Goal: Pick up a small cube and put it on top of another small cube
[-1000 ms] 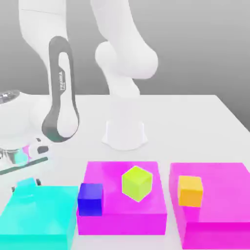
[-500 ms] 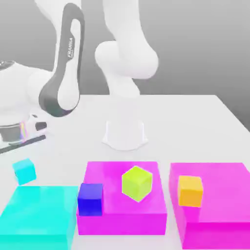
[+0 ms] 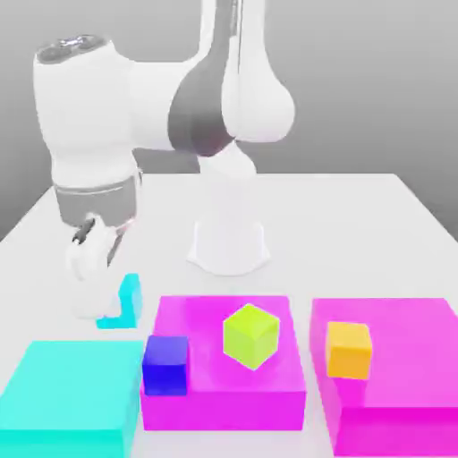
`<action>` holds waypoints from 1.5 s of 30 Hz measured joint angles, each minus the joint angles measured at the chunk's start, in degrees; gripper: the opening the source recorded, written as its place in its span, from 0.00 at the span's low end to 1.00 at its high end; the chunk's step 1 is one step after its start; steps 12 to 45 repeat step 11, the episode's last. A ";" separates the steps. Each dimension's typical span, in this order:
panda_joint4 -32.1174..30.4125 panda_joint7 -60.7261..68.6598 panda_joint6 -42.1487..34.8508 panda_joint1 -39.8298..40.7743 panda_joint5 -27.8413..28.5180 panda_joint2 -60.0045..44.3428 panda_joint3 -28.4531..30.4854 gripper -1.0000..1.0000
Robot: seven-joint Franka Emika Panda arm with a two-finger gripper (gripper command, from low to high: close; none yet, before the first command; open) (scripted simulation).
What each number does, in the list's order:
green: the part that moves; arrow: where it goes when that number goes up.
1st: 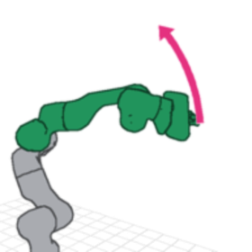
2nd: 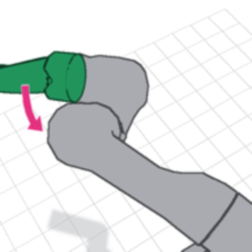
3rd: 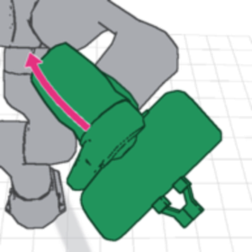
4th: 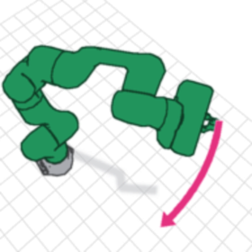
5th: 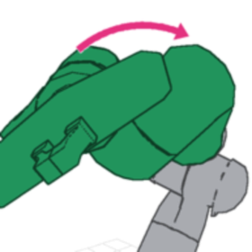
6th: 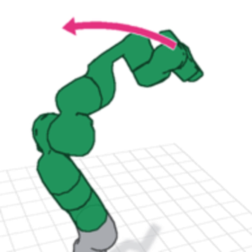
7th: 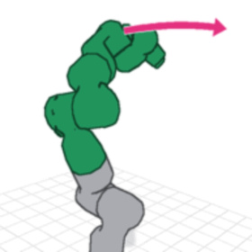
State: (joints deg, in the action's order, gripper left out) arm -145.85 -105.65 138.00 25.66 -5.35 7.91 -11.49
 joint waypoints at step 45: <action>-2.04 4.82 8.87 -1.90 4.89 -6.77 -1.75 1.00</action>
